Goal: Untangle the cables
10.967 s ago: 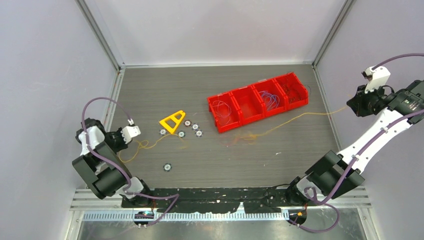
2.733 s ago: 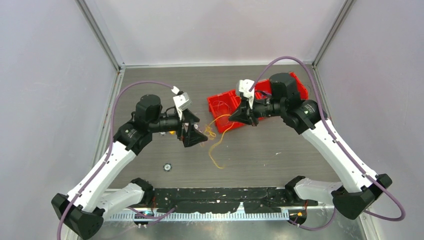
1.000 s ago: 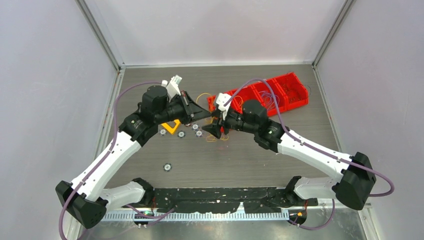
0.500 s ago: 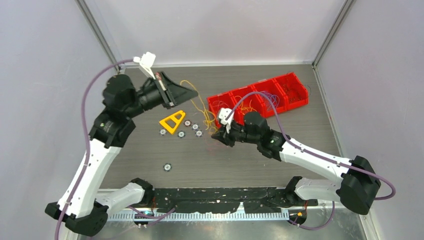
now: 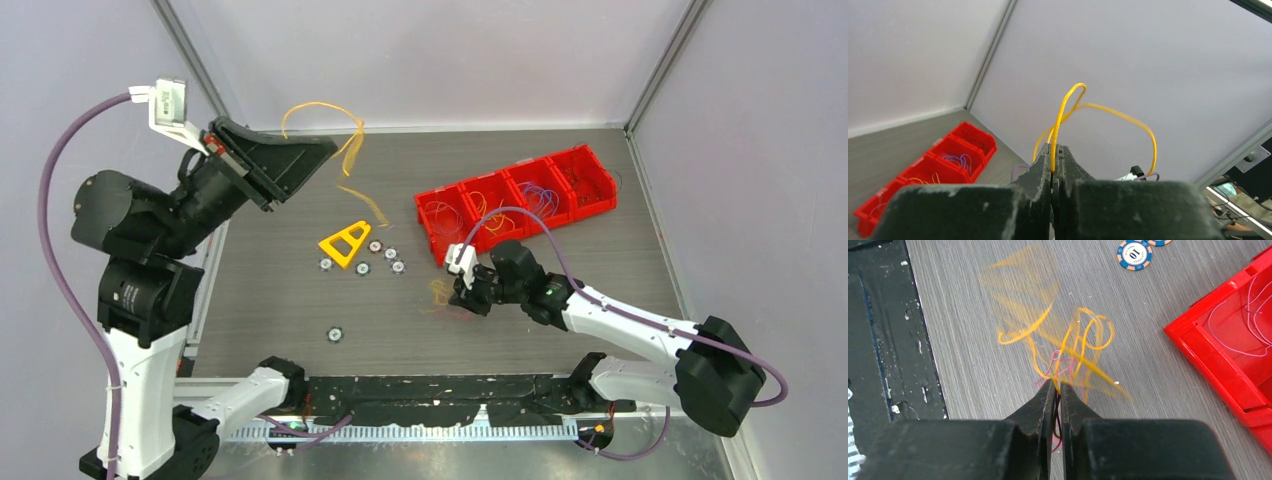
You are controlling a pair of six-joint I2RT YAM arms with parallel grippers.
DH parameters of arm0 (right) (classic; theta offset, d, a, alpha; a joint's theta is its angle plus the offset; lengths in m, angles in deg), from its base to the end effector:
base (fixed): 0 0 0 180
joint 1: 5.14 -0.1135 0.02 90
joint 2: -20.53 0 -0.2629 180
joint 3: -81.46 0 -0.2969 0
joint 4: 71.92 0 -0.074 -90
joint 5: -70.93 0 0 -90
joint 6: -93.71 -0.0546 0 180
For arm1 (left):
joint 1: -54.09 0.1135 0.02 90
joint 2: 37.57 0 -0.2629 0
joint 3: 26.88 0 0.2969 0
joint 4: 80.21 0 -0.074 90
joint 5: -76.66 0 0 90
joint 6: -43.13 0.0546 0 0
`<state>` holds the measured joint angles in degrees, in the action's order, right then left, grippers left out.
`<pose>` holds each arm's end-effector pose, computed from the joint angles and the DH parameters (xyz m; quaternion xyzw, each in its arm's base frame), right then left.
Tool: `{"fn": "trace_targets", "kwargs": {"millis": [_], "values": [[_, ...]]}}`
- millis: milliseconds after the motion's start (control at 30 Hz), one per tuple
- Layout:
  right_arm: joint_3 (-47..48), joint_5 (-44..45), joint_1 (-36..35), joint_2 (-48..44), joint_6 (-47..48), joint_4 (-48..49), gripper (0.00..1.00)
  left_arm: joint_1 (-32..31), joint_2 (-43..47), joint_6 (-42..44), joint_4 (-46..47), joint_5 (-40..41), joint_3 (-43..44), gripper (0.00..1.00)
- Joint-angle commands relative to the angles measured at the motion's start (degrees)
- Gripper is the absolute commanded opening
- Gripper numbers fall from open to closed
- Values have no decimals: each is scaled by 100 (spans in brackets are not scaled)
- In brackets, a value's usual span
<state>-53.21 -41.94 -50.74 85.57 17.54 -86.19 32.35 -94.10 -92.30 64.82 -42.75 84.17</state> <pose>0.1889 0.2232 0.1822 -0.5098 0.7054 0.2943 0.3948 0.1404 -0.0849 0.6153 0.0884 0.5886 -0.5591 0.5772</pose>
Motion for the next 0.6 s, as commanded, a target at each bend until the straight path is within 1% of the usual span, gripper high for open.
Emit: {"fn": "trace_targets", "kwargs": {"millis": [0, 133, 200, 267, 300, 333, 367, 400, 433, 567], "values": [[-41, -115, 15, -62, 410, 20, 14, 122, -142, 193, 199, 179, 447, 0], [-1, -58, 45, -3, 669, -199, 18, 135, -203, 105, 209, 83, 565, 0], [38, -30, 70, -5, 753, -313, 23, 135, -201, 121, 184, 79, 517, 0], [151, -2, 103, -33, 817, -515, 35, 135, -149, 129, 134, 61, 312, 0], [216, -14, 113, -50, 833, -770, 46, 135, -115, 131, 85, 47, 151, 0], [392, -50, 139, -64, 859, -918, 52, 135, -73, 131, 60, 20, -23, 0], [494, -140, 157, -112, 859, -1209, 64, 135, -38, 137, 51, -4, -247, 0], [727, -188, 192, -148, 854, -1362, 70, 135, 1, 139, 54, -31, -469, 0], [842, -265, 210, -246, 833, -1647, 80, 135, 33, 119, 46, -25, -673, 0], [1829, -368, 274, -581, 710, -2294, 96, 84, -11, -26, 103, -137, -1417, 0]]}}
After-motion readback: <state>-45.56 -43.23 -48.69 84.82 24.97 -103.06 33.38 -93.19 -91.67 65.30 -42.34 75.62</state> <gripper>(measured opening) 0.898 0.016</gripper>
